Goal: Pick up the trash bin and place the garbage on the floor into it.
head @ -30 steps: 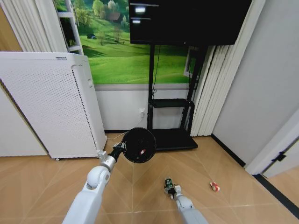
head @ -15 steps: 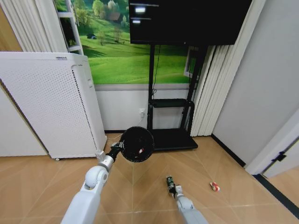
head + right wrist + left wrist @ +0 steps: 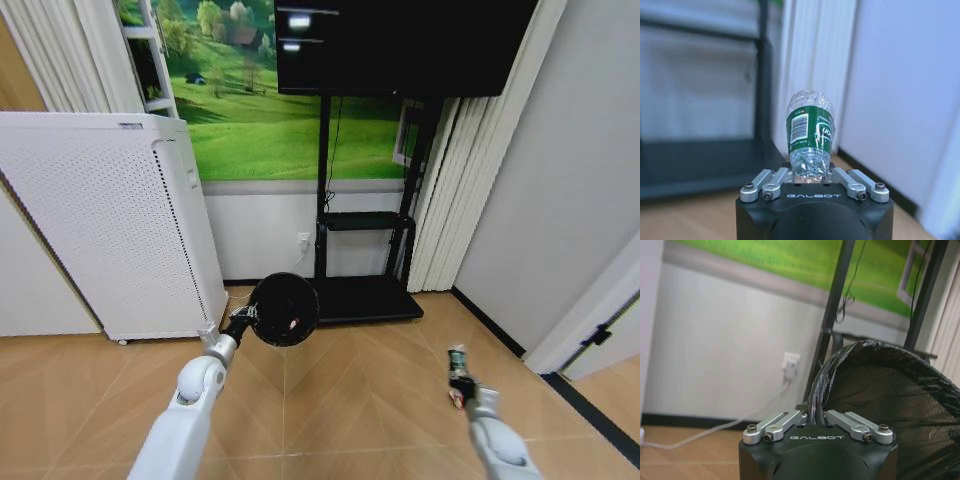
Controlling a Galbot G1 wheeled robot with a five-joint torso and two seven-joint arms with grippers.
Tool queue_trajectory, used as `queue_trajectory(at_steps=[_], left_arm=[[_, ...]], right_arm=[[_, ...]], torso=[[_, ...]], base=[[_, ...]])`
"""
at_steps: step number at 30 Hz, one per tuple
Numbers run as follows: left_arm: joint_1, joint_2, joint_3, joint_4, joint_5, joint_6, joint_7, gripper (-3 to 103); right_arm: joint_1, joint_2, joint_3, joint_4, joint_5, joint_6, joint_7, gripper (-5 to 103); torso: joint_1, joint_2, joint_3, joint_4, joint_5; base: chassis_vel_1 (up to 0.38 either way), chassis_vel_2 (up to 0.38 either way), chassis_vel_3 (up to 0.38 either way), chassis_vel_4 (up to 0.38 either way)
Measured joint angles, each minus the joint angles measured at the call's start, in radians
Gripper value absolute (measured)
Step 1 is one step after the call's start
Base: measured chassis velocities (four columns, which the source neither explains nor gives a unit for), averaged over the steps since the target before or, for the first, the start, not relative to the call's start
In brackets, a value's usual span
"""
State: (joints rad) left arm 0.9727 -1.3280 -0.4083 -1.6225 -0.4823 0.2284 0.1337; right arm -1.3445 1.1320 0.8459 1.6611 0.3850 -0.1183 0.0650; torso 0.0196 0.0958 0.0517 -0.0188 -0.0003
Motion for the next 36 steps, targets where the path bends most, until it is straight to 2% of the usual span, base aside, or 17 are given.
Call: queue_trajectory(at_steps=[1,2,4,5,7,8,11,13,18,20,30,31,32,36], left_arm=[[-0.02,-0.017,0.024,0.043,0.011,-0.007,0.003,3],[-0.02,-0.017,0.024,0.043,0.011,-0.007,0.003,3],[-0.07,-0.054,0.083,0.136,0.039,-0.026,0.01,3],[-0.07,-0.054,0.083,0.136,0.039,-0.026,0.01,3],[-0.121,-0.093,0.145,0.207,0.045,-0.032,0.013,3],[-0.121,-0.093,0.145,0.207,0.045,-0.032,0.013,3],[-0.195,-0.155,0.229,0.304,0.027,-0.032,0.013,3],[-0.216,-0.176,0.261,0.336,0.018,-0.031,0.013,3],[-0.248,-0.23,0.324,0.421,0.011,-0.034,0.013,3],[-0.255,-0.27,0.36,0.459,0.03,-0.05,0.018,3],[-0.23,-0.276,0.381,0.425,0.047,-0.056,0.017,3],[-0.229,-0.273,0.378,0.419,0.047,-0.055,0.016,3],[-0.229,-0.273,0.378,0.419,0.047,-0.055,0.016,3],[-0.228,-0.269,0.372,0.403,0.047,-0.049,0.015,3]], right_arm=[[-0.017,0.006,0.001,0.089,0.016,-0.023,0.0,25],[-0.017,0.006,0.001,0.089,0.016,-0.023,0.0,25],[-0.023,0.039,-0.028,0.225,0.031,-0.076,0.007,25],[-0.023,0.039,-0.028,0.225,0.031,-0.076,0.007,25],[-0.019,0.052,-0.085,0.341,0.054,-0.126,0.015,25],[-0.019,0.052,-0.085,0.341,0.054,-0.126,0.015,25],[-0.004,0.027,-0.17,0.475,0.115,-0.21,0.014,25],[0.007,0.013,-0.198,0.495,0.126,-0.229,0.014,25],[0.037,-0.03,-0.276,0.498,0.128,-0.247,0.01,25],[0.057,-0.059,-0.343,0.479,0.122,-0.248,0.017,25],[0.099,-0.019,-0.477,0.391,0.059,-0.243,0.039,22],[0.105,-0.013,-0.483,0.376,0.053,-0.242,0.04,27],[0.105,-0.013,-0.483,0.376,0.053,-0.242,0.04,27],[0.123,-0.011,-0.481,0.356,0.051,-0.242,0.04,49]], torso=[[0.0,0.0,0.0,0.0002,-0.0001],[0.0,0.0,0.0,0.0002,-0.0001],[0.0,0.0,0.0,0.0003,0.0005],[0.0,0.0,0.0,0.0003,0.0005],[0.0,0.0,0.0,0.0005,0.0004],[0.0,0.0,0.0,0.0005,0.0004],[0.0,0.0,0.0,0.0,0.0003],[0.0,0.0,0.0,-0.0002,0.0003],[0.0,0.0,0.0,0.0001,0.0007],[0.0,0.0,0.0,0.0,0.0006],[0.0,0.0,0.0,0.0003,0.0004],[0.0,0.0,0.0,0.0003,0.0005],[0.0,0.0,0.0,0.0003,0.0005],[0.0,0.0,0.0,0.0002,0.0004]], base=[[0.0,0.0,0.0,0.0],[0.0,0.0,0.0,0.0],[0.0,0.0,0.0,0.0],[0.0,0.0,0.0,0.0],[0.0,0.0,0.0,0.0],[0.0,0.0,0.0,0.0],[0.0,0.0,0.0,0.0],[0.0,0.0,0.0,0.0],[0.0,0.0,0.0,0.0],[0.0,0.0,0.0,0.0],[0.0,0.0,0.0,0.0],[0.0,0.0,0.0,0.0],[0.0,0.0,0.0,0.0],[0.0,0.0,0.0,0.0]])
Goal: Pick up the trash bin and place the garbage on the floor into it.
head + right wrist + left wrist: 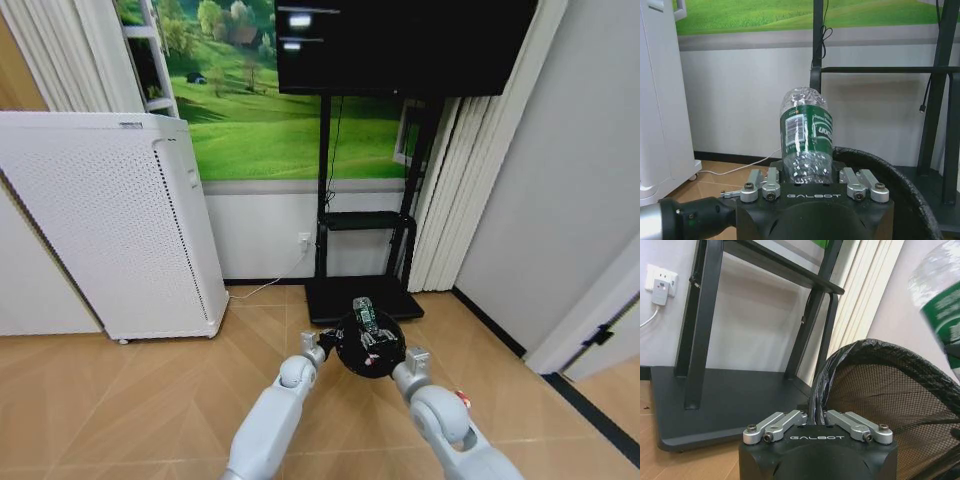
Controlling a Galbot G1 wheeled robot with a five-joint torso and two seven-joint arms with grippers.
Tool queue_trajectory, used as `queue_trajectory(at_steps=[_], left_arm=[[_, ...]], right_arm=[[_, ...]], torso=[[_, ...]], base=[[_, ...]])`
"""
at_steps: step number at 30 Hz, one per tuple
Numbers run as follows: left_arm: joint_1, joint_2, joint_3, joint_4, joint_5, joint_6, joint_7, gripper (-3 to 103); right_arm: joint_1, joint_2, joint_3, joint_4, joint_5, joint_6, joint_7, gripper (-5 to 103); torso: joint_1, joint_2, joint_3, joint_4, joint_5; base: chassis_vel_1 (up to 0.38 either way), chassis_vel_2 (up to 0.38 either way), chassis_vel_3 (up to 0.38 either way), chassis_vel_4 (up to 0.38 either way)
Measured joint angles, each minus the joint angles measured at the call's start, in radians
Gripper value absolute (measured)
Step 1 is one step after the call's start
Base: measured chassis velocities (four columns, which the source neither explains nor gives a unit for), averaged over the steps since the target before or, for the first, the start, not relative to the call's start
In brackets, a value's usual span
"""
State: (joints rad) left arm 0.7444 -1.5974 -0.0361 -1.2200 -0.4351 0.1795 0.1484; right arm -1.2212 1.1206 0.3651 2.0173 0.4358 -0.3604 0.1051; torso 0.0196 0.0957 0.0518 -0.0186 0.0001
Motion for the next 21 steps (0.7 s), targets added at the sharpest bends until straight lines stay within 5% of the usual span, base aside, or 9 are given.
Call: queue_trajectory(at_steps=[5,9,12,21], left_arm=[[0.0,0.0,-0.001,-0.004,0.001,0.001,0.0,3],[0.006,0.0,-0.003,-0.008,0.004,0.001,0.0,3],[0.008,0.001,-0.001,-0.014,0.005,0.002,0.0,3],[0.05,0.046,-0.055,-0.098,0.053,-0.001,-0.014,3]], right_arm=[[0.003,-0.007,0.007,-0.002,0.003,0.0,-0.001,54],[-0.002,-0.011,0.033,-0.01,0.006,0.006,-0.009,82],[-0.006,-0.008,0.061,-0.012,0.006,0.013,-0.011,93],[-0.003,-0.011,0.188,0.04,0.053,0.018,0.056,100]], torso=[[0.0,0.0,0.0,0.0,-0.0001],[0.0,0.0,0.0,-0.0001,0.0],[0.0,0.0,0.0,-0.0001,0.0],[0.0,0.0,0.0,-0.0002,-0.0003]], base=[[0.0,0.0,0.0,0.0],[0.0,0.0,0.0,0.0],[0.0,0.0,0.0,0.0],[0.0,0.0,0.0,0.0]])
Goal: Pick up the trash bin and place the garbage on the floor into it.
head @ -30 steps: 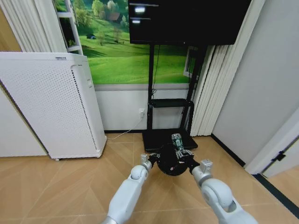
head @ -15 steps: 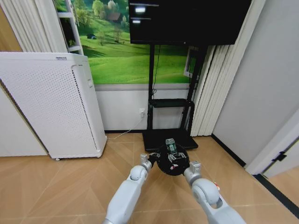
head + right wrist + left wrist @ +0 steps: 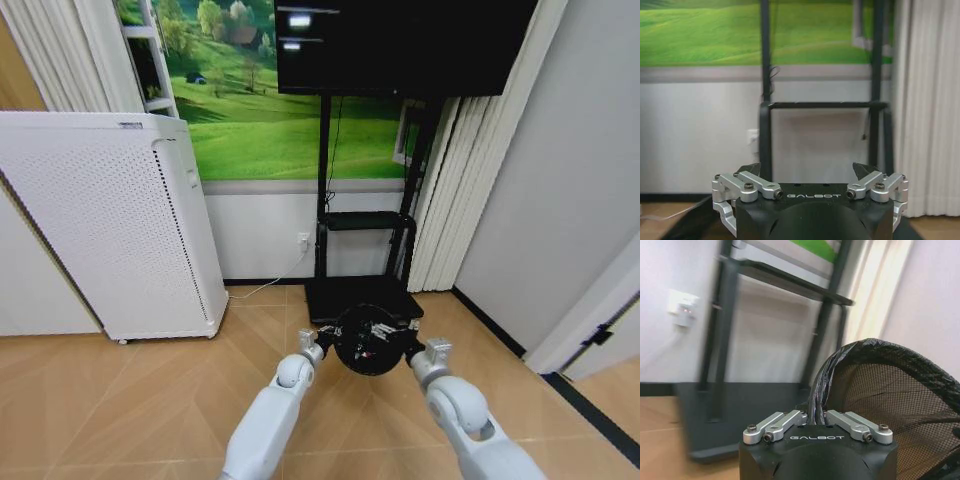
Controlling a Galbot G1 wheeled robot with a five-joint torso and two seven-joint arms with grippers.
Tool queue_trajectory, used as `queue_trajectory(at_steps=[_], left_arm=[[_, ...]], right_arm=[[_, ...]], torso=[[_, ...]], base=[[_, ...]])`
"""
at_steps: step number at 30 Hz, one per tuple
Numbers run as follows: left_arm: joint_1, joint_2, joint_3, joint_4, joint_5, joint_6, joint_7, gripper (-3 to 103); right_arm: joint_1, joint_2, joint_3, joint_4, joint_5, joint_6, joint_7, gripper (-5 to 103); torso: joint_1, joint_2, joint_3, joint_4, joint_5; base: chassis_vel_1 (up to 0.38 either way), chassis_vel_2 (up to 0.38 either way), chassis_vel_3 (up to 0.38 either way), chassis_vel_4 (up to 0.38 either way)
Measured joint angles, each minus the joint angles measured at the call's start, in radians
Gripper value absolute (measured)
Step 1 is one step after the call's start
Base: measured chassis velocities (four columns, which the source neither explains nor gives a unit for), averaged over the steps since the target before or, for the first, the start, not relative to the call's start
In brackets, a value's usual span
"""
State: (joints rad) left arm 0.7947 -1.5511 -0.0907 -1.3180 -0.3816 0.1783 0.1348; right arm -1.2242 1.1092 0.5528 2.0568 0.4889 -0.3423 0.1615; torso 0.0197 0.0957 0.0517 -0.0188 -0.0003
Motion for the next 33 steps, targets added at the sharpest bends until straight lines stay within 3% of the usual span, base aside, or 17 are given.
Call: queue_trajectory(at_steps=[5,13,20,33], left_arm=[[0.089,0.073,-0.15,-0.132,0.022,-0.003,-0.006,3],[0.231,0.172,-0.301,-0.347,0.008,0.017,-0.016,3],[0.32,0.223,-0.351,-0.486,0.002,0.026,-0.017,3],[0.341,0.211,-0.371,-0.509,-0.006,0.029,-0.017,3]], right_arm=[[-0.015,-0.012,0.091,-0.055,0.002,-0.007,0.007,100],[0.014,0.004,0.075,-0.216,-0.015,0.003,-0.007,100],[0.04,0.009,0.057,-0.303,-0.02,0.005,-0.077,100],[0.034,-0.008,0.054,-0.31,-0.022,0.008,-0.11,100]], torso=[[0.0,0.0,0.0,0.0003,0.0001],[0.0,0.0,0.0,0.0004,0.0001],[0.0,0.0,0.0,0.0002,0.0002],[0.0,0.0,0.0,-0.0002,0.0004]], base=[[0.0,0.0,0.0,0.0],[0.0,0.0,0.0,0.0],[0.0,0.0,0.0,0.0],[-0.108,-0.105,0.098,0.117]])
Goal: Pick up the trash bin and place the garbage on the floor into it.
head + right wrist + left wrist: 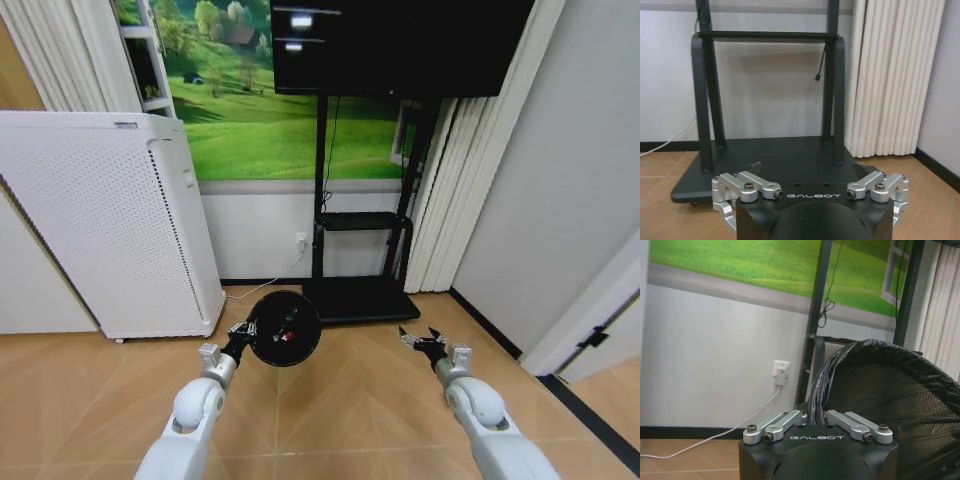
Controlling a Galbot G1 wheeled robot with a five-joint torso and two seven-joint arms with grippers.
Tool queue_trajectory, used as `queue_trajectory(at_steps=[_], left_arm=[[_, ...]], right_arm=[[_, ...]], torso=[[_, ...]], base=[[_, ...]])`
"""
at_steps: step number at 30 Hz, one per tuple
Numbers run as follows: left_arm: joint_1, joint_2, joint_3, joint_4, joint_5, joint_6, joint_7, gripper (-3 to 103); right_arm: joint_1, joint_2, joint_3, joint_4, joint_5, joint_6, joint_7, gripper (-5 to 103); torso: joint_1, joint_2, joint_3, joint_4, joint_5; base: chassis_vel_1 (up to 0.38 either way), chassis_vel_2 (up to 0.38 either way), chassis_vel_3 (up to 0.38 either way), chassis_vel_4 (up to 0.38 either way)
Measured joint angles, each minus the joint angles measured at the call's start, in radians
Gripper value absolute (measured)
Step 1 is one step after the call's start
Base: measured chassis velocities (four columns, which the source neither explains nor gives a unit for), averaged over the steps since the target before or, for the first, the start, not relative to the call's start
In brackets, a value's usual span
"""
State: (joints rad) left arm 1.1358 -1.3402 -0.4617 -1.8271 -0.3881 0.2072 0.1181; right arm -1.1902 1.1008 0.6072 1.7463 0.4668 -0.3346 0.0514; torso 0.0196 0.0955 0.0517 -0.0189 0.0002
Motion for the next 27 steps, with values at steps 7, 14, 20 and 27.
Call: queue_trajectory(at_steps=[7,14,20,27], left_arm=[[-0.011,-0.013,0.018,0.011,0.003,0.003,-0.005,3],[-0.013,-0.018,0.021,0.014,0.006,0.003,-0.005,3],[-0.007,-0.021,0.022,0.009,0.006,0.003,-0.001,3],[-0.003,-0.028,0.018,0.006,0.006,0.0,0.001,3]], right_arm=[[0.0,-0.005,-0.005,-0.008,-0.006,0.008,-0.003,100],[-0.018,0.004,-0.019,-0.033,-0.055,0.059,-0.01,100],[-0.084,0.036,-0.041,-0.109,-0.14,0.105,-0.035,100],[-0.056,0.124,-0.089,-0.365,-0.231,0.122,-0.071,100]], torso=[[0.0,0.0,0.0,0.0005,-0.0003],[0.0,0.0,0.0,0.0002,0.0005],[0.0,0.0,0.0,-0.0001,0.0001],[0.0,0.0,0.0,0.0007,-0.0005]], base=[[-0.244,-0.253,0.243,0.239],[-0.261,-0.28,0.272,0.254],[-0.074,-0.078,0.064,0.06],[0.068,0.068,-0.07,-0.047]])
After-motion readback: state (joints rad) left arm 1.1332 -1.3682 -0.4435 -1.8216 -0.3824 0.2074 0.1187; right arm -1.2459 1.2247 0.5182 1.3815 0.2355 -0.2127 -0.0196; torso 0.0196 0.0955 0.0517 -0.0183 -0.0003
